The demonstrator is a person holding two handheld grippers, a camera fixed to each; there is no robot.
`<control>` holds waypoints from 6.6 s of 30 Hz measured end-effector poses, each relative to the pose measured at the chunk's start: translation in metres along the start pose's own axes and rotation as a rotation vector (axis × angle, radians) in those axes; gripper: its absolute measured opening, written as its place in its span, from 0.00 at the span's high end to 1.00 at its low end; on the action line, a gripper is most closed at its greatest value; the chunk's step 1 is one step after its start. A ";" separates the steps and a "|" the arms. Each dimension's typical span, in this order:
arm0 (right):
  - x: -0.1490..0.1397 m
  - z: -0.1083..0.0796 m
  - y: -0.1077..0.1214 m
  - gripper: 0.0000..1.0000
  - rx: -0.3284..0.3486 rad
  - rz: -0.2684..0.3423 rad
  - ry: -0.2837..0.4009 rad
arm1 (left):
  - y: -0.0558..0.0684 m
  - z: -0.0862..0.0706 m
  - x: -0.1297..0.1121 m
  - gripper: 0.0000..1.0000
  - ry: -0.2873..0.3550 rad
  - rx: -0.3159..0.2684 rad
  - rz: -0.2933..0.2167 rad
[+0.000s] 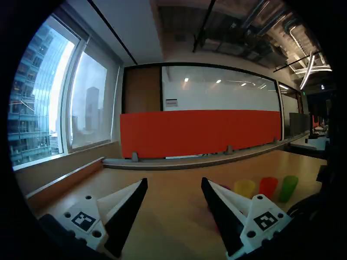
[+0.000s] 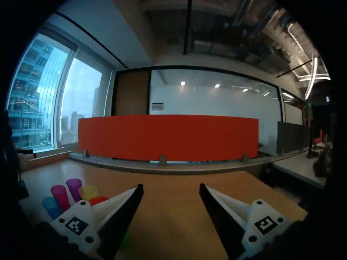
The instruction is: Pour water
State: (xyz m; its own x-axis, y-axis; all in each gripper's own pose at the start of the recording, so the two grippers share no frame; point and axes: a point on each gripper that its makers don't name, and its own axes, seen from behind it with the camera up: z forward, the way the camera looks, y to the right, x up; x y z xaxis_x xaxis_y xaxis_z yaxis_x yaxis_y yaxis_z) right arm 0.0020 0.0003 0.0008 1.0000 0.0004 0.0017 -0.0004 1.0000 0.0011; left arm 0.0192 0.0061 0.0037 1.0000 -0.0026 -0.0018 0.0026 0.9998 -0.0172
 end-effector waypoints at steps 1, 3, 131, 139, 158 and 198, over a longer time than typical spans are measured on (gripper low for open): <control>0.002 0.001 0.000 0.00 0.001 0.000 -0.002 | 0.001 0.001 0.005 0.08 0.000 -0.006 -0.002; 0.008 0.003 0.001 0.00 0.004 0.003 -0.007 | 0.002 0.002 0.015 0.08 -0.002 -0.017 -0.003; -0.055 -0.005 -0.096 0.00 0.610 -0.178 -0.420 | 0.166 -0.052 -0.114 0.08 -0.495 -0.876 0.175; -0.065 0.000 -0.098 0.00 0.609 -0.189 -0.440 | 0.172 -0.050 -0.129 0.08 -0.533 -0.895 0.194; -0.081 0.007 -0.097 0.00 0.610 -0.195 -0.470 | 0.195 -0.037 -0.146 0.08 -0.569 -0.938 0.234; -0.114 -0.004 -0.100 0.00 0.638 -0.207 -0.534 | 0.211 -0.026 -0.151 0.11 -0.570 -0.944 0.258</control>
State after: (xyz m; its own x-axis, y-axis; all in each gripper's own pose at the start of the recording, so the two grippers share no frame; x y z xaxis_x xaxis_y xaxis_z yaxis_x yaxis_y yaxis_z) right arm -0.1116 -0.1000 -0.0031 0.8451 -0.3427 0.4102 0.0208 0.7880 0.6154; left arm -0.1315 0.2167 -0.0260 0.8262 0.4517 0.3366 0.0345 0.5558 -0.8306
